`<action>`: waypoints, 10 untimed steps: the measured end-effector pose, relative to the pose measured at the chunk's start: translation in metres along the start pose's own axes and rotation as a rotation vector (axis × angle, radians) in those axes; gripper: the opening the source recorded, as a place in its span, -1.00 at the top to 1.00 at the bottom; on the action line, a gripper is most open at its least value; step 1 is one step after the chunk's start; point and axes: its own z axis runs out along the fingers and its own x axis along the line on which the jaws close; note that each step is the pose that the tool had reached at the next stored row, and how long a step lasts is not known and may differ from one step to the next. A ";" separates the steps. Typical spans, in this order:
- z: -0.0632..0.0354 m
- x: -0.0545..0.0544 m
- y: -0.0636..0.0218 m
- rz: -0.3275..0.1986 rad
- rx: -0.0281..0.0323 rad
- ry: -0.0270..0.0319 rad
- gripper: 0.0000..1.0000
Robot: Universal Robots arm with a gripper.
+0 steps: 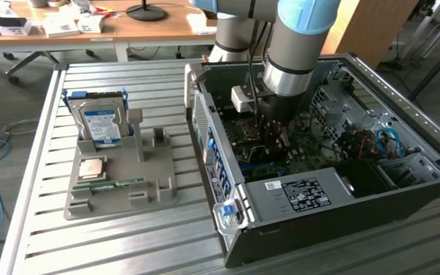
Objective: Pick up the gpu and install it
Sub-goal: 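Insert the gpu into the slot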
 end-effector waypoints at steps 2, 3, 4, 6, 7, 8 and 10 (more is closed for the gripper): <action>-0.0040 0.000 -0.0002 0.000 0.0000 -0.0010 0.33; -0.0060 0.000 -0.0003 0.000 0.0000 -0.0014 0.33; -0.0081 0.000 -0.0003 0.000 0.0000 -0.0015 0.33; -0.0126 0.000 -0.0005 0.000 0.0000 -0.0019 0.33; -0.0151 0.000 -0.0007 0.000 -0.0001 -0.0022 0.33; -0.0177 0.000 -0.0008 0.000 0.0000 -0.0025 0.33; -0.0232 0.000 -0.0010 0.000 0.0000 -0.0033 0.33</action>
